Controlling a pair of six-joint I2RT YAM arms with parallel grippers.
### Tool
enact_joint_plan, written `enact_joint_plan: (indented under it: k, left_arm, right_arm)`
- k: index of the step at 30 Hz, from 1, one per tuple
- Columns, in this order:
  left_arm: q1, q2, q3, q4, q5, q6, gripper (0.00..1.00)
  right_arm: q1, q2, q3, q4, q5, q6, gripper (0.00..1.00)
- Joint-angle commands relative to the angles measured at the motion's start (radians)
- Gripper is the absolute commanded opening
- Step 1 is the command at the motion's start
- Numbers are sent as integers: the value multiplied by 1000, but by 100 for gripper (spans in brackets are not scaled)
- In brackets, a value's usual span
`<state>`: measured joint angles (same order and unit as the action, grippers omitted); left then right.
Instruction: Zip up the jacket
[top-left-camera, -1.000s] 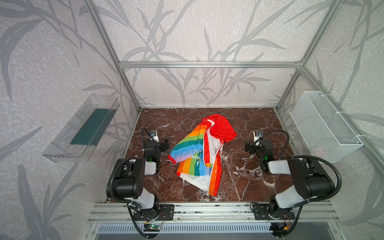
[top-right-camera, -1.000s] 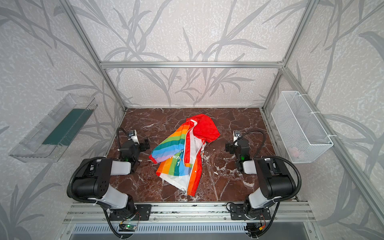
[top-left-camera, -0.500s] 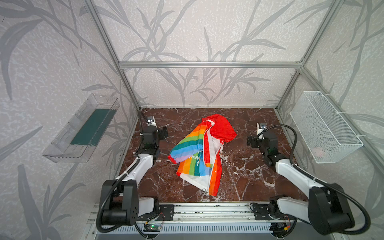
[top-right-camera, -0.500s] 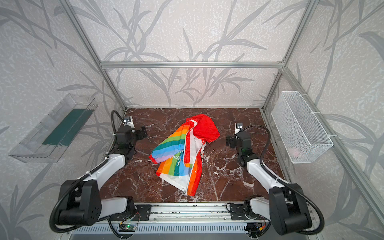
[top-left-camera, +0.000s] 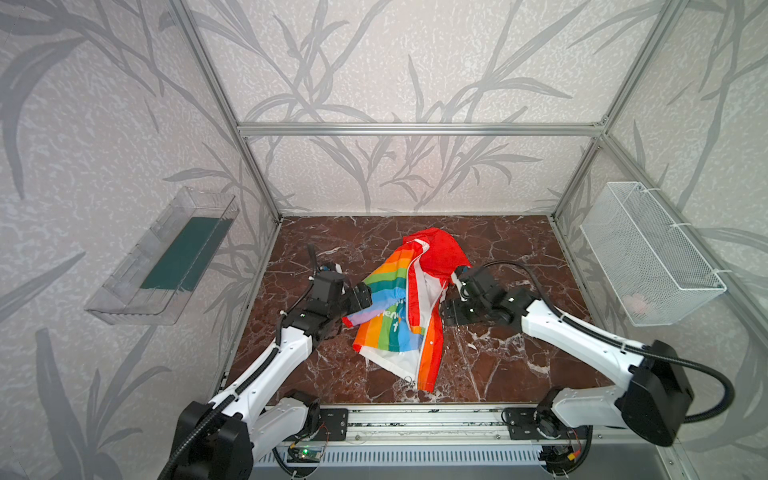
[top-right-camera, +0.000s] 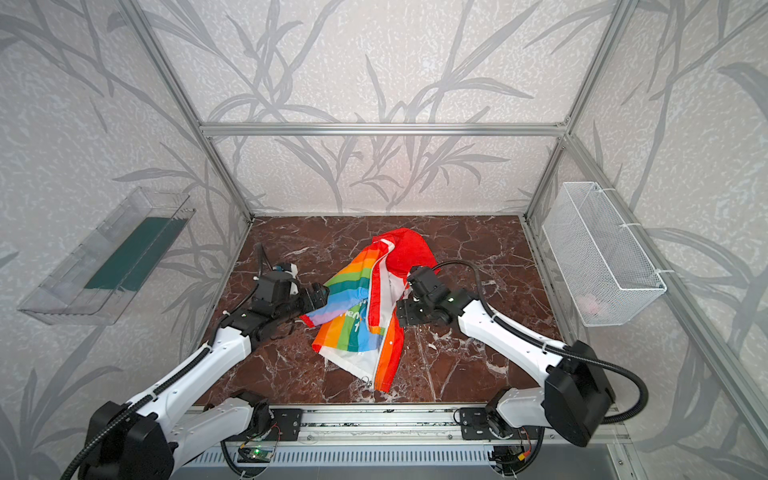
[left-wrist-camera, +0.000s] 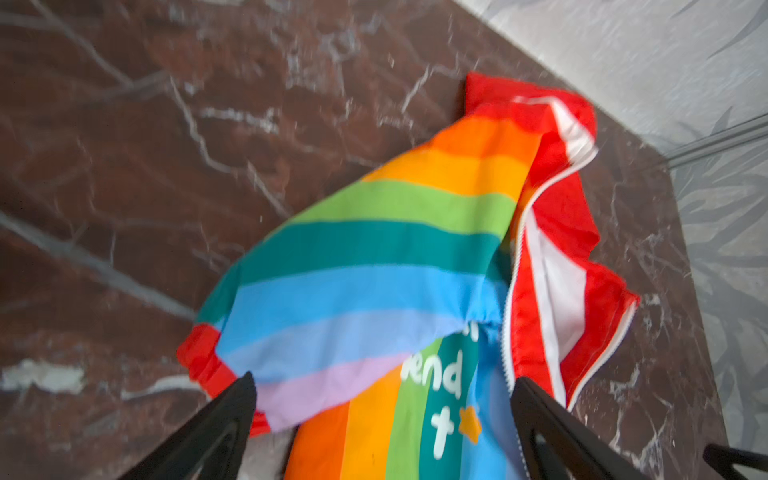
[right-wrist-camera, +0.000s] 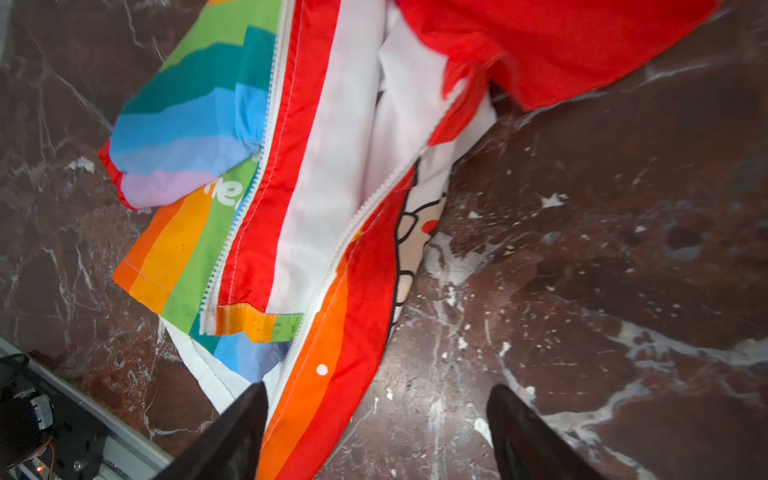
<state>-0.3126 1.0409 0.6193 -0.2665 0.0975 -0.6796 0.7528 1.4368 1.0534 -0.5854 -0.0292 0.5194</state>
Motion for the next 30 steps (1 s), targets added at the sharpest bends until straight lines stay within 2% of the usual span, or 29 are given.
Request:
enact_joint_plan:
  k: [1,6,13,18,20,21,22,27,29,30]
  left_arm:
    - [-6,-49,-5,-42,3,-109,98]
    - [-5,-61,-40,-72,34,-114,98]
    - [-5,-70,-98,-66,12,-174,98]
    - [-5,-89,-112,-74,-8,-188,97]
    - [-5,-94,-116,-81,-12,-188,97]
    - [-5,-96,-118,-80,-9,-186,97]
    - [-5,-96,-117,-80,4,-182,97]
    - [-5,-78,-94,-81,94,-180,97]
    - [-5,-80,-87,-57,162,-218,97]
    - [-5,-84,-93,-25,199,-260,97]
  right_arm:
    - [72,142,186,-191,29,12,80]
    - [164,346,413,-331,85,-36,73]
    - [215,490,546,-379,75,-41,60]
    - [222,553,603,-425,97,-48,41]
    - [223,570,628,-456,122,-55,28]
    - [223,576,638,-471,136,-60,17]
    - [222,580,645,-484,149,-64,1]
    - [221,530,634,-468,146,-65,0]
    - [209,470,583,-389,74,-51,0]
    - [194,426,534,-311,2,-33,0]
